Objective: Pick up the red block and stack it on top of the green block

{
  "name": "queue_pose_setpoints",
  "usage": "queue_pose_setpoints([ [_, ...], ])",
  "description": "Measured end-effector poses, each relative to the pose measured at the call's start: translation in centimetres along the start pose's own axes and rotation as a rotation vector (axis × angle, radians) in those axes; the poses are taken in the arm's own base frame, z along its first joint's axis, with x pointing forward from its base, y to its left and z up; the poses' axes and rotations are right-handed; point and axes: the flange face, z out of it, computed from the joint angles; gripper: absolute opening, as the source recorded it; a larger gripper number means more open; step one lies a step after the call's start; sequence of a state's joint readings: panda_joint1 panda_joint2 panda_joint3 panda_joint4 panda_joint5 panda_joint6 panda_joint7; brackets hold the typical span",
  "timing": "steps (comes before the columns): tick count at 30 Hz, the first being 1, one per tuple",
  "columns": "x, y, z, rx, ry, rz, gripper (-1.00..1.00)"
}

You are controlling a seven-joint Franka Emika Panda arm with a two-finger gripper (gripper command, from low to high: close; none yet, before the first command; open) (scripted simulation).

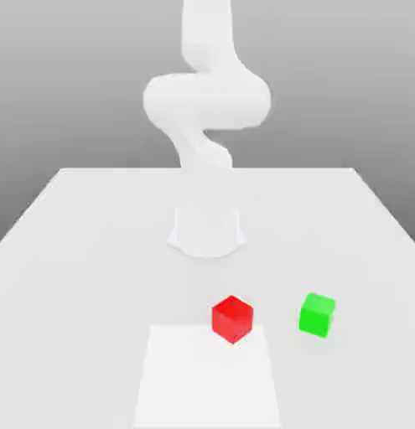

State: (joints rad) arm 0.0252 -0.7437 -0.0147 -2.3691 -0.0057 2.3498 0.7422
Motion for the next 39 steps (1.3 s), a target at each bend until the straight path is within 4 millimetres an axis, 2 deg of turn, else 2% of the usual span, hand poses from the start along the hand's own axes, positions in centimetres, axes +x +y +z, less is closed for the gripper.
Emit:
queue_pose_setpoints([
  [4, -3.6, 2.3, 9.5, -0.076, -0.127, -0.132, 0.0],
  [9, -10.3, 6.7, 19.2, -0.158, -0.296, -0.308, 0.0],
  [13, -17.4, 11.8, 25.2, -0.216, -0.452, -0.464, 0.0],
  [18, -27.2, 19.5, 30.7, -0.272, -0.656, -0.659, 0.0],
  [20, -28.9, 20.8, 32.2, -0.274, -0.679, -0.685, 0.0],
  [24, -30.6, 22.7, 34.5, -0.28, -0.684, -0.687, 0.0],
  [25, -31.0, 23.0, 34.9, -0.281, -0.684, -0.686, -1.0],
  [32, -31.0, 23.0, 34.9, -0.28, -0.685, -0.686, -1.0],
  [39, -28.6, 20.8, 31.4, -0.28, -0.686, -0.685, -1.0],
])
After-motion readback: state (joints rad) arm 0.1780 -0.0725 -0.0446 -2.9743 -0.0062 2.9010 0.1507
